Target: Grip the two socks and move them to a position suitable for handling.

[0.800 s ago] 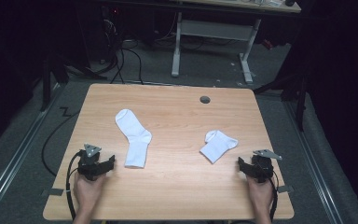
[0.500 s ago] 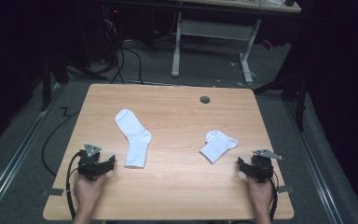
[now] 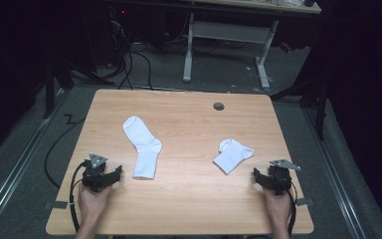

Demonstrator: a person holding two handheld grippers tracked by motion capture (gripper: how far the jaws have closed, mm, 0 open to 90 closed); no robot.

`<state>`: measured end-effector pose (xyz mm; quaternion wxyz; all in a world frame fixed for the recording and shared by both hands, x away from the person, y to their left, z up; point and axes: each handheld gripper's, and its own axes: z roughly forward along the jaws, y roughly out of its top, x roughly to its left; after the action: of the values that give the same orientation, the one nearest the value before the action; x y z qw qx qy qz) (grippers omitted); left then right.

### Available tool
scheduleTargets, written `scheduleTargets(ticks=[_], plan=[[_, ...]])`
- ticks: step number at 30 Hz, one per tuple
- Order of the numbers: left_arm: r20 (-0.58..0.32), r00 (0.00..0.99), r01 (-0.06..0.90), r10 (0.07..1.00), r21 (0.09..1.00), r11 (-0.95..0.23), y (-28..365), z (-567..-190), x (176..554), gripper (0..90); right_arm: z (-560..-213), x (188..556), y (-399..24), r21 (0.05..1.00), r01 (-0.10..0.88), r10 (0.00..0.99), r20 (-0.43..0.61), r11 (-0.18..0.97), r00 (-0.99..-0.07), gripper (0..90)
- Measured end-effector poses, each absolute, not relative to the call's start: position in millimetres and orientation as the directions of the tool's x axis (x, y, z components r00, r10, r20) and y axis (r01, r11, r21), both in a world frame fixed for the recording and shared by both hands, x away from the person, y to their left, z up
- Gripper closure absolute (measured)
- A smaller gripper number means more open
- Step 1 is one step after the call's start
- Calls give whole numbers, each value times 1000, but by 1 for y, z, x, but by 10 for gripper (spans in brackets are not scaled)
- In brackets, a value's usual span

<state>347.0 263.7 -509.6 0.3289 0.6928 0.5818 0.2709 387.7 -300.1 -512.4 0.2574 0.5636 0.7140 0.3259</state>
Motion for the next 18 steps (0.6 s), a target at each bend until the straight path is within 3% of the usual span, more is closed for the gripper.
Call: scheduleTargets(ticks=[18], plan=[[-35,225,593,974,798,-109,259,-498,353,400,-512,388,-300,757,632,971,-10,163,-239,326]])
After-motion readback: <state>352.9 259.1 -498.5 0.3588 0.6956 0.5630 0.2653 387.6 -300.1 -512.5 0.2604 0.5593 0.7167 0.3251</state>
